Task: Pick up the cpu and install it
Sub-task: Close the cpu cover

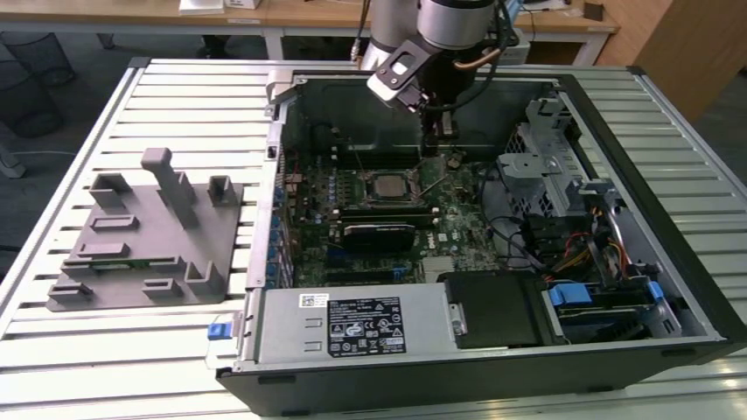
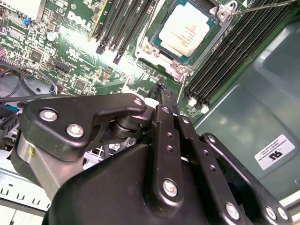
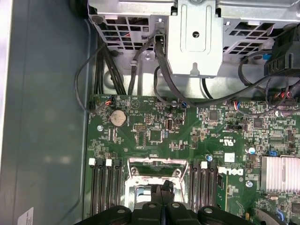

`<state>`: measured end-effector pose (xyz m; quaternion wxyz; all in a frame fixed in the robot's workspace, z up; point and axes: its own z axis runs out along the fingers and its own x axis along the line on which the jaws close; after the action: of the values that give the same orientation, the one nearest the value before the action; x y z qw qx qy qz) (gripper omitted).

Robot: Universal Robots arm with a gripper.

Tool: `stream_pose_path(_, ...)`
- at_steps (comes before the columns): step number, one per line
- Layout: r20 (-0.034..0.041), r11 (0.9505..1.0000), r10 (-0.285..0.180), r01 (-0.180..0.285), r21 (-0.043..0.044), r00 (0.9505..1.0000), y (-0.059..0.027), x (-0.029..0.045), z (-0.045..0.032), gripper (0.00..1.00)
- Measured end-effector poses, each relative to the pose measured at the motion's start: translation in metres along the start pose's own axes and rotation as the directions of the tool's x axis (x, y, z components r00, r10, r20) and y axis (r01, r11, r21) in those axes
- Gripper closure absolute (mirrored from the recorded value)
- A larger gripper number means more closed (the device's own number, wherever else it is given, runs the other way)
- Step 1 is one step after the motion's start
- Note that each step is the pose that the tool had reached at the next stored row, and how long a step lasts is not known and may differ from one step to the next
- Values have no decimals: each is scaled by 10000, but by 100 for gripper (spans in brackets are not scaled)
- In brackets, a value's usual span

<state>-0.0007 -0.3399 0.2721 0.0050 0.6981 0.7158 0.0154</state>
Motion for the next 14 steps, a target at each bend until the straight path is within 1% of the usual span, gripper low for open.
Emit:
stream_pose_path(10,0,10000,0,0,0,10000,58,-1,2,89)
stream_pose_path(14,-1,10000,0,0,3,10000,123,-3,9,89)
